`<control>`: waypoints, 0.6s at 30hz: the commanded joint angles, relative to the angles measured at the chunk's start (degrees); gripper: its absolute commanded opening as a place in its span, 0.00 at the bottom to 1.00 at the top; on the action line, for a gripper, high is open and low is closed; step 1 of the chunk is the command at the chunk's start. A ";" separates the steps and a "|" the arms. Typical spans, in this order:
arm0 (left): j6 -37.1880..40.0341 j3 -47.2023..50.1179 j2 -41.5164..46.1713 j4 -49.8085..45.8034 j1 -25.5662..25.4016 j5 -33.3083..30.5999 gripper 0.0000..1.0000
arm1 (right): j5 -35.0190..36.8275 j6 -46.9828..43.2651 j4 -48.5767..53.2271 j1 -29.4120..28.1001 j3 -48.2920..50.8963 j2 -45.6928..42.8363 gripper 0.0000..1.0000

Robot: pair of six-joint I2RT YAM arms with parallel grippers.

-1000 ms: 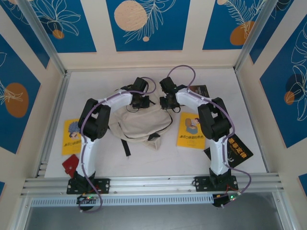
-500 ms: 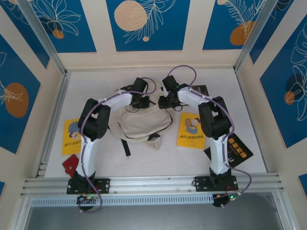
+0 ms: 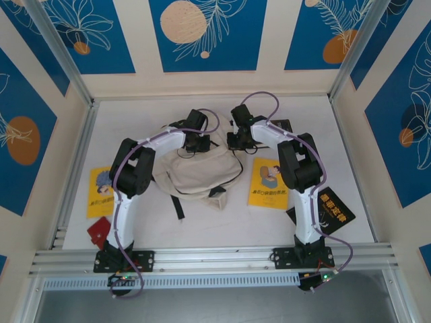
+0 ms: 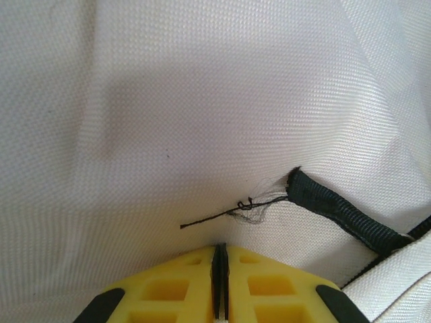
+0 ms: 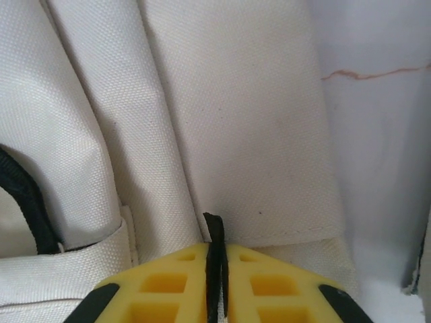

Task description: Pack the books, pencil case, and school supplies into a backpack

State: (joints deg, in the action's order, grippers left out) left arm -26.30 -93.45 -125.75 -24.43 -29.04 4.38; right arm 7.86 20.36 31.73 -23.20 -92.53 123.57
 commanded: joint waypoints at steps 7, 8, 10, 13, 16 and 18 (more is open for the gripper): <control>2.21 2.60 -4.06 -6.16 0.39 0.25 0.13 | -0.64 1.04 3.08 -0.36 -4.99 4.14 0.31; 2.35 2.29 -4.06 -6.38 0.43 0.41 0.13 | -0.68 1.11 3.08 -0.37 -5.26 4.64 0.31; 2.58 1.68 -3.82 -6.44 0.41 0.79 0.13 | -0.73 1.24 3.23 -0.36 -5.79 5.10 0.31; 2.92 0.27 -2.90 -6.48 0.38 2.02 0.14 | -0.74 1.18 3.46 -0.44 -6.00 4.85 0.25; 2.85 -1.28 -0.78 -6.04 0.38 3.44 0.16 | -0.82 1.01 4.18 -0.53 -6.09 3.80 0.14; 2.39 -2.20 1.02 -4.77 0.38 4.20 0.18 | -1.55 0.83 4.39 -0.81 -5.99 2.57 0.08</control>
State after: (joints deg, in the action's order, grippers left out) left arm -24.93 -94.56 -125.73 -25.45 -28.97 5.78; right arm 7.33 21.32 33.67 -23.59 -97.78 127.13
